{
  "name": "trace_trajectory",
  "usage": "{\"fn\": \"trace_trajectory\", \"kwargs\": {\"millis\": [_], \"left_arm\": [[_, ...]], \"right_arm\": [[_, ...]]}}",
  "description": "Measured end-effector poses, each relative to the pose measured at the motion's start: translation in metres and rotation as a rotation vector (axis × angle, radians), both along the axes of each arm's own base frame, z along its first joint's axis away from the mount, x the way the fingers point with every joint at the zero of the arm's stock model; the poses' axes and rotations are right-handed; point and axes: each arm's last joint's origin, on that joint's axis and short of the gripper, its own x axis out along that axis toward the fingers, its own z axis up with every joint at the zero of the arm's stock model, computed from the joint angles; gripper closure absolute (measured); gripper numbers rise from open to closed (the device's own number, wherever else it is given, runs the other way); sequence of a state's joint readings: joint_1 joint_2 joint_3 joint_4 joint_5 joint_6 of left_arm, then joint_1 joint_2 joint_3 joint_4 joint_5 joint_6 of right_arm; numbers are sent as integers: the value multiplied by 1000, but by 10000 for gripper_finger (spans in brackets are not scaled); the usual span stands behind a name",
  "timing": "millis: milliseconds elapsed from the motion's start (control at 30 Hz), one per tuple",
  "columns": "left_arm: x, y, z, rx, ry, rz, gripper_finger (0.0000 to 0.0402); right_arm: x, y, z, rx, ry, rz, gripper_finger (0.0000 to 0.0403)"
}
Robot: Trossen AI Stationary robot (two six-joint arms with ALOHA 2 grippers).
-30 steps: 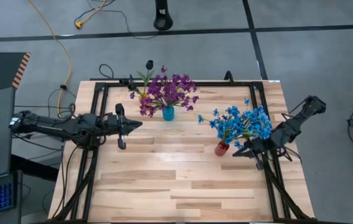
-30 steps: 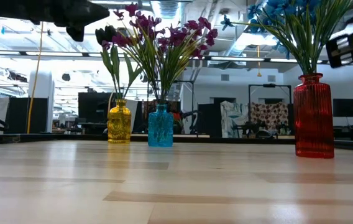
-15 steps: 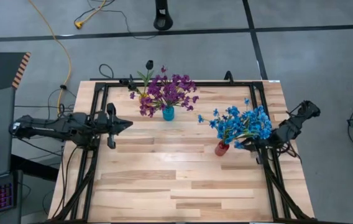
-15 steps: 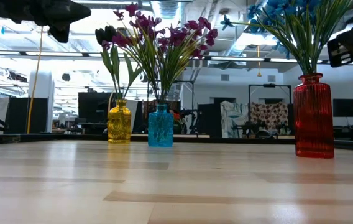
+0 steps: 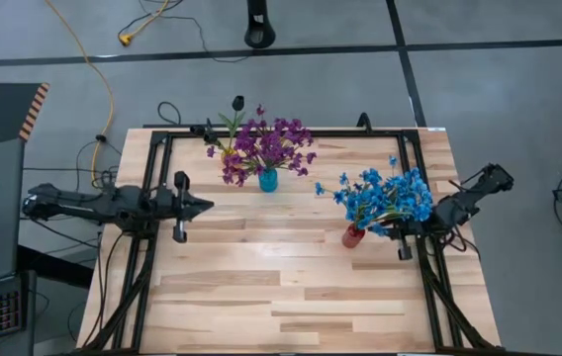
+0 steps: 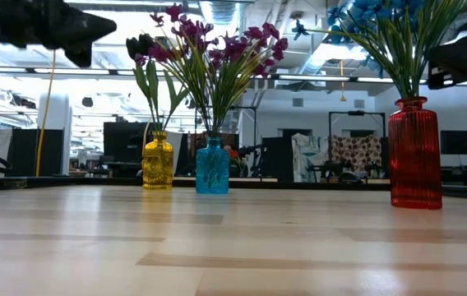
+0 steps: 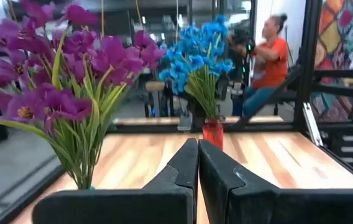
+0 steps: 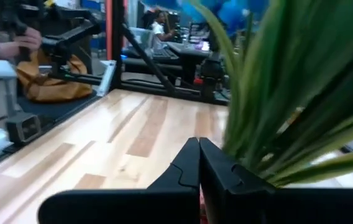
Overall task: Sort flowers into vase by color
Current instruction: Adjust the red vase with flowers
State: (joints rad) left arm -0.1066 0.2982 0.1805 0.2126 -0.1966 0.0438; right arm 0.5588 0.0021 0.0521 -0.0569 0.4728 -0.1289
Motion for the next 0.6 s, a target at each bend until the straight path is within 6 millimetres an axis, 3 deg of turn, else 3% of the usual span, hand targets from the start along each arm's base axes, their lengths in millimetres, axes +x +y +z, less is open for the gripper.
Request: {"fn": "trace_trajectory", "kwargs": {"millis": [267, 400, 600], "left_arm": [[-8, 3, -34, 31, -75, 79, 401], [-16, 6, -35, 29, -90, 179, 401], [-18, 4, -43, 37, -21, 82, 401]], "right_arm": [[3, -8, -1, 12, 5, -92, 375], [4, -9, -1, 27, 7, -110, 375], [3, -8, -2, 38, 20, -93, 375]]}}
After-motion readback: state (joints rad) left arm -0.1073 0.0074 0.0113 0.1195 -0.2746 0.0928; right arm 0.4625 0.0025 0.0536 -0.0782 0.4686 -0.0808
